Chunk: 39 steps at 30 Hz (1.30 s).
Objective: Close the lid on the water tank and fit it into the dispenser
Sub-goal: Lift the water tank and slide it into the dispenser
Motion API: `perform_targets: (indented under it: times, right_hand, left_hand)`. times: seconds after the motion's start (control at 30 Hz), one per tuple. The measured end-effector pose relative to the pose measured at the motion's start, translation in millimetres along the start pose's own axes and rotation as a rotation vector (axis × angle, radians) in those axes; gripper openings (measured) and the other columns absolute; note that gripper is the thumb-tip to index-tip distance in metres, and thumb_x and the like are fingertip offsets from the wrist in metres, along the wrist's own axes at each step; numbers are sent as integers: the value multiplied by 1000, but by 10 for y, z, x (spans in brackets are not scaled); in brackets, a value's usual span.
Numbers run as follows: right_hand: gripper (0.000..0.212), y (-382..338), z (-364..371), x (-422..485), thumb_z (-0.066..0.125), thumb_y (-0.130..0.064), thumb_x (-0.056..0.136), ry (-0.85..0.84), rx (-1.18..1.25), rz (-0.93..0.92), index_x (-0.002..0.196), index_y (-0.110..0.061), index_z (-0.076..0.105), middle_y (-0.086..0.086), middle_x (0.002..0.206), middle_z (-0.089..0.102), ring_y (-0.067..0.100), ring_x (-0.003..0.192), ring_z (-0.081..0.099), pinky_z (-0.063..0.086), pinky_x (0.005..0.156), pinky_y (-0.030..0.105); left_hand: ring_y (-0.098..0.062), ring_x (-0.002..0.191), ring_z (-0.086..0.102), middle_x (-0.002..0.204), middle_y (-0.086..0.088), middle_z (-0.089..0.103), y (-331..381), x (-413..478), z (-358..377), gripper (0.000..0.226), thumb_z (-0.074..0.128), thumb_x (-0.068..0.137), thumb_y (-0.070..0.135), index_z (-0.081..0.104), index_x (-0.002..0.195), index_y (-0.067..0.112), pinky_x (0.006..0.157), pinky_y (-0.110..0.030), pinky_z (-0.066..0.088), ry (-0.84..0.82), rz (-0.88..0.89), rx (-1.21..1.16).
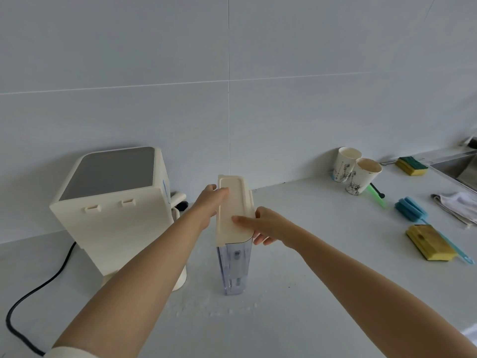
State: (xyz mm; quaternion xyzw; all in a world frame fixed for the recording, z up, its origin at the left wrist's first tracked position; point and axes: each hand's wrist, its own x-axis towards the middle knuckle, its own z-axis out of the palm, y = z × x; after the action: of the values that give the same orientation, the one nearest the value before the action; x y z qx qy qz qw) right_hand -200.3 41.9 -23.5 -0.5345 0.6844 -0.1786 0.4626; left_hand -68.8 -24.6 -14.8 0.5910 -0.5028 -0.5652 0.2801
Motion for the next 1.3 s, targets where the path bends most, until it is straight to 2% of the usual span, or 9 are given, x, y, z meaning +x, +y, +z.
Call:
perform_targets:
  times: [0.07,0.13,0.3,0.43,0.53,0.83,1.07,1.2,1.3]
  right_hand:
    - [56,-18,-102,19,46,-59,81,33,10,-3,104,-9,48,6,93,60,20,78,60,49,76,32]
    - [61,-46,-212,82,43,-57,84,101,59,-13,120,-8,43,8,101,57,22,85,59,47,82,35]
    - [58,-229,-363,243,42,-45,90,140,-44,-157,141,-21,29,13,142,41,28,126,43,35,101,35]
    - [60,-429,-318,415,46,-43,89,80,-211,-224,142,-23,28,14,149,29,32,134,34,33,106,41]
    - [62,-492,-256,509,47,-48,86,25,-318,-225,142,-31,26,11,149,25,34,136,28,33,108,46]
    - [66,-532,-234,586,47,-52,85,-49,-553,-254,142,-44,16,5,158,2,31,144,0,13,113,54]
    - [62,-522,-263,612,52,-54,80,-28,-542,-280,137,-43,29,8,145,25,31,136,24,30,107,46]
    - [65,-488,-308,600,56,-59,74,39,-526,-256,133,-41,36,6,135,34,29,123,41,39,102,42]
    - [66,-448,-345,587,56,-61,73,109,-532,-233,131,-37,37,6,131,38,28,107,49,43,98,40]
  left_hand:
    - [-19,91,50,102,-4,54,14,-111,-10,28,46,87,30,49,110,14,84,-32,40,-23,-5,-71]
    - [-15,80,52,89,-2,57,-1,-235,-8,29,49,85,34,53,105,13,79,-30,40,-46,-7,-126]
    - [-12,79,56,94,1,58,-116,-540,107,44,63,78,32,45,115,15,64,-26,45,8,-13,-79]
    - [-25,110,55,125,-8,55,-244,-632,231,82,73,70,30,29,136,11,85,-31,46,121,10,21]
    - [-27,114,53,126,-9,53,-304,-652,303,89,80,63,32,31,134,10,94,-39,48,185,46,123]
    - [-22,105,53,121,-7,57,-324,-652,370,82,82,59,34,40,126,11,82,-30,43,282,102,251]
    - [-23,106,55,118,-5,58,-334,-625,292,79,81,59,35,41,124,13,83,-33,47,258,110,327]
    - [-26,106,57,116,-5,61,-329,-614,165,78,82,55,32,46,121,14,90,-43,50,203,117,346]
    - [-26,105,56,113,-5,60,-308,-597,20,73,83,57,28,48,119,12,90,-42,50,173,133,385]
